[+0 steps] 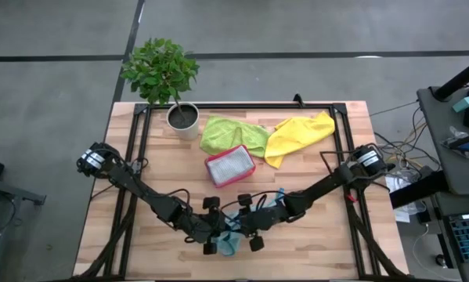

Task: Fold microfiber towels
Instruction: Fold the blue microfiber cloth

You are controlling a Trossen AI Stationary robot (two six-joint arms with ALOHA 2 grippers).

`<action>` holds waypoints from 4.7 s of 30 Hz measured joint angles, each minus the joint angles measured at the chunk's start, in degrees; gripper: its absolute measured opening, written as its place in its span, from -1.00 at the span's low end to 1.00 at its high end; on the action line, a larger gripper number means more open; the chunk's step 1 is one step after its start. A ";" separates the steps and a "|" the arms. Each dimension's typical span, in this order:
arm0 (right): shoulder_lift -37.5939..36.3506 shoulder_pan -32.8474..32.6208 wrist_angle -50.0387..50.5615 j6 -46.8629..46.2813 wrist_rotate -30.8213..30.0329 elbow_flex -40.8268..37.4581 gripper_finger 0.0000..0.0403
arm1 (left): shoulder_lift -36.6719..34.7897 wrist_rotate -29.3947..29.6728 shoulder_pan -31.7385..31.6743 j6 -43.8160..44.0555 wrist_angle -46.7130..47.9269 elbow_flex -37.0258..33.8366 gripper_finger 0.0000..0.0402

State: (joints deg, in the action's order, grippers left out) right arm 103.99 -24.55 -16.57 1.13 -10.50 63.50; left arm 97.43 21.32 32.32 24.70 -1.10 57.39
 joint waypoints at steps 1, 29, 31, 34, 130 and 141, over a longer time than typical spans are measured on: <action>-0.08 0.05 0.03 0.00 0.59 -0.11 -0.38 | -0.02 -0.02 0.00 -0.02 0.00 0.00 -1.00; -0.93 -0.68 1.86 0.41 2.82 -0.02 -0.96 | -4.46 -3.07 0.00 0.38 11.13 0.44 -1.00; -1.55 -0.79 2.45 0.55 2.83 -0.02 -0.96 | -4.46 -3.08 0.02 0.45 11.85 0.39 -1.00; -2.79 -0.79 3.92 1.04 3.02 -0.04 -0.96 | -4.46 -3.06 0.00 0.46 12.67 0.33 -1.00; -0.51 1.24 0.91 -1.08 1.42 -0.15 -0.95 | 1.74 2.61 -0.10 12.36 1.03 -12.60 -1.00; -8.31 0.92 6.39 1.86 -1.11 -0.13 -0.96 | -3.65 1.94 0.02 18.19 16.90 -12.41 -1.00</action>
State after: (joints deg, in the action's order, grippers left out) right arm 95.69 -23.64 -10.18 2.98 -11.61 63.38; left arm 93.78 23.25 32.34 42.89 15.80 44.97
